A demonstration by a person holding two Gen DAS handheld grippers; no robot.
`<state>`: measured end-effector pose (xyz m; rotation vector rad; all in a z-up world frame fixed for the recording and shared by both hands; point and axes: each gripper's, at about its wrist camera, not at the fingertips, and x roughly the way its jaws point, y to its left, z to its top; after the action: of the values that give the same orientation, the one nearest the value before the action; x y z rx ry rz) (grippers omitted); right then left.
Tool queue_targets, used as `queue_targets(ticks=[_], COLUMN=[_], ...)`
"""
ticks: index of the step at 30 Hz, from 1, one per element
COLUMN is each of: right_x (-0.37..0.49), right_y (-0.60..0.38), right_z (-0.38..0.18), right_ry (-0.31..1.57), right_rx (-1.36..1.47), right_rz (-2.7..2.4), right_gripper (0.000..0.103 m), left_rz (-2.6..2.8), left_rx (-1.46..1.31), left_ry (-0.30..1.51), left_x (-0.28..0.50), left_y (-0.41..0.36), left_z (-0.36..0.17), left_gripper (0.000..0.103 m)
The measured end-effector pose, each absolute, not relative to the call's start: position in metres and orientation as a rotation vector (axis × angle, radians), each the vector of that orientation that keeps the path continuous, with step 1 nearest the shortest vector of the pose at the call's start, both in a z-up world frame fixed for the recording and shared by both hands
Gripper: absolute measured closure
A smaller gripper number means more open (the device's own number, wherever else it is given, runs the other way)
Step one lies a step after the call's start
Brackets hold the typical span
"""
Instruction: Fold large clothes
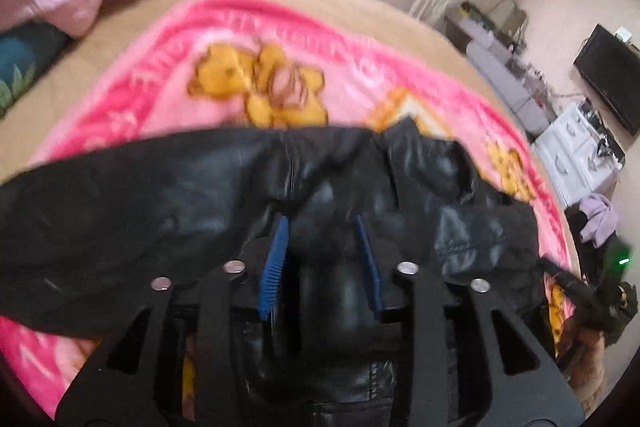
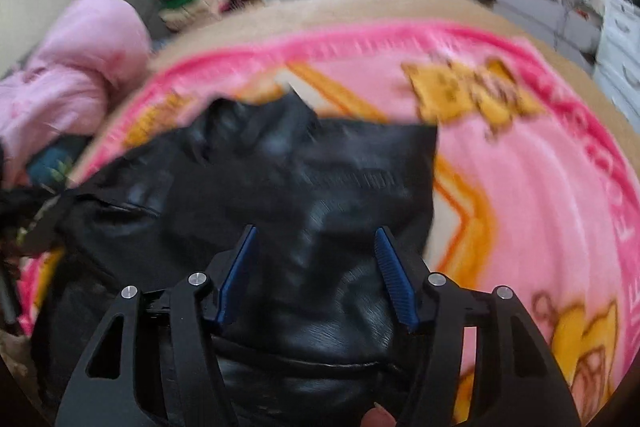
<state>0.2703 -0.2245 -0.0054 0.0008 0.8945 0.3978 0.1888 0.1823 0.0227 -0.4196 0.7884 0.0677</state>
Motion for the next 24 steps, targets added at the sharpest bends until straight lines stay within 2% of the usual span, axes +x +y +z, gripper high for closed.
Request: queue_targets(ticks=[3, 6, 11, 13, 15, 19, 22, 24], right_x=[0.278, 0.278, 0.278, 0.277, 0.278, 0.279, 0.275, 0.266], right_y=[-0.231, -0.234, -0.237, -0.241, -0.247, -0.251, -0.249, -0.249], right_z=[-0.025, -0.029, -0.036, -0.037, -0.038, -0.039, -0.029, -0.018], right_ry=[0.962, 0.970, 0.970, 0.971, 0.975, 0.979, 0.957, 0.932], right_rx=[0.007, 0.010, 0.010, 0.023, 0.047, 0.081, 0.073, 0.084], right_rz=[0.358, 0.352, 0.350, 0.353, 0.357, 0.367, 0.373, 0.391], right_gripper=[0.046, 0.046, 0.047, 0.053, 0.056, 0.056, 0.049, 0.043], left_rz=[0.050, -0.032, -0.008, 0.051, 0.068, 0.058, 0.046, 0.029], left_rx=[-0.369, -0.328, -0.220, -0.254, -0.273, -0.320, -0.324, -0.300], left_ry=[0.746, 0.785, 0.959, 1.000, 1.005, 0.998, 0.971, 0.921], left_x=[0.185, 0.191, 0.211, 0.216, 0.218, 0.218, 0.213, 0.207], left_y=[0.166, 0.138, 0.113, 0.129, 0.140, 0.145, 0.140, 0.131], left_z=[0.035, 0.028, -0.023, -0.043, -0.047, -0.045, -0.032, -0.014], left_gripper=[0.063, 0.056, 0.056, 0.055, 0.051, 0.050, 0.049, 0.041])
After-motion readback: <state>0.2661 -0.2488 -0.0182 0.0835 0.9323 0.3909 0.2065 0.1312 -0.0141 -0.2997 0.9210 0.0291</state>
